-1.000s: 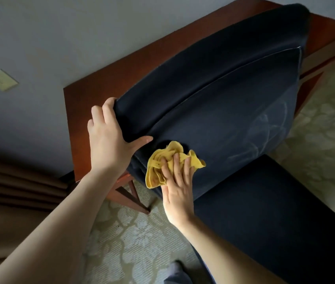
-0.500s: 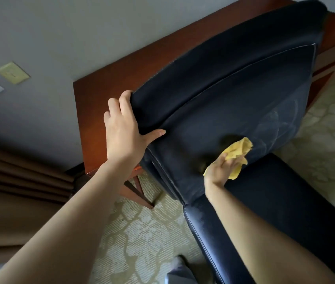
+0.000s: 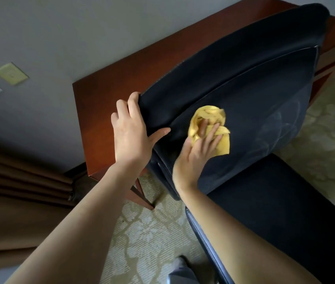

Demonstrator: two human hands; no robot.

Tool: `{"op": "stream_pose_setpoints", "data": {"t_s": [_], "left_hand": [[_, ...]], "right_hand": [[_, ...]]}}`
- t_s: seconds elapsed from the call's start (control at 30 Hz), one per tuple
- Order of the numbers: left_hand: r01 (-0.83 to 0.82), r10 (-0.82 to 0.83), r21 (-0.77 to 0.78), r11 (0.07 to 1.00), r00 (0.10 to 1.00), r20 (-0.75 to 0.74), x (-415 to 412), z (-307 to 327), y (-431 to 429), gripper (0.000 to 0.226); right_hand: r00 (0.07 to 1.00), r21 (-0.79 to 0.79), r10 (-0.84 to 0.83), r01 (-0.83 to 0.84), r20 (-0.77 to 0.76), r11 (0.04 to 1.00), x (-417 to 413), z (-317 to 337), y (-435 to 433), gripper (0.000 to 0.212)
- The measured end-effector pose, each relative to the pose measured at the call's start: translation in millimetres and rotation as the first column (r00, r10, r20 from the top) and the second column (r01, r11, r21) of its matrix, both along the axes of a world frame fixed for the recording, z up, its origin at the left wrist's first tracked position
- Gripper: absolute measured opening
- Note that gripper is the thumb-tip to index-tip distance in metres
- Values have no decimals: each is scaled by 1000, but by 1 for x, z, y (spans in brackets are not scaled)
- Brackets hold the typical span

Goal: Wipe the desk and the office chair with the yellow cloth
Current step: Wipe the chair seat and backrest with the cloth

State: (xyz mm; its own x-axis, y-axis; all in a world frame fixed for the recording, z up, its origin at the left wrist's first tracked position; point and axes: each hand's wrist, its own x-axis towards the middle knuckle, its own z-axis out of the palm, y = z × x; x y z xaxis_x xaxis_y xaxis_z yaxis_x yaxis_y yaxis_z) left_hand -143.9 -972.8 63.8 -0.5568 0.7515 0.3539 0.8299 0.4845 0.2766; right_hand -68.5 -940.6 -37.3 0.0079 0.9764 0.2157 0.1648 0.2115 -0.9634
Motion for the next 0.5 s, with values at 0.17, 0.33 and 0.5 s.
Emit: {"op": "stream_pose_setpoints", "data": {"t_s": [0.17,0.33,0.5], "left_hand": [[33,-33,11,999,999,15,-3,-1,-1,73],[35,-34,-21,999,999,29,-1,1,-3,78],[-80,75,-119,990,996,-48,6,6,-2,84]], "right_hand": [[910,251,155,-265,385,931,-1,-32,-38,55],[626,506,10,-640,780,578,39,-89,-35,79],[540,535,-94,-764,836,361,68,-101,6,72]]}}
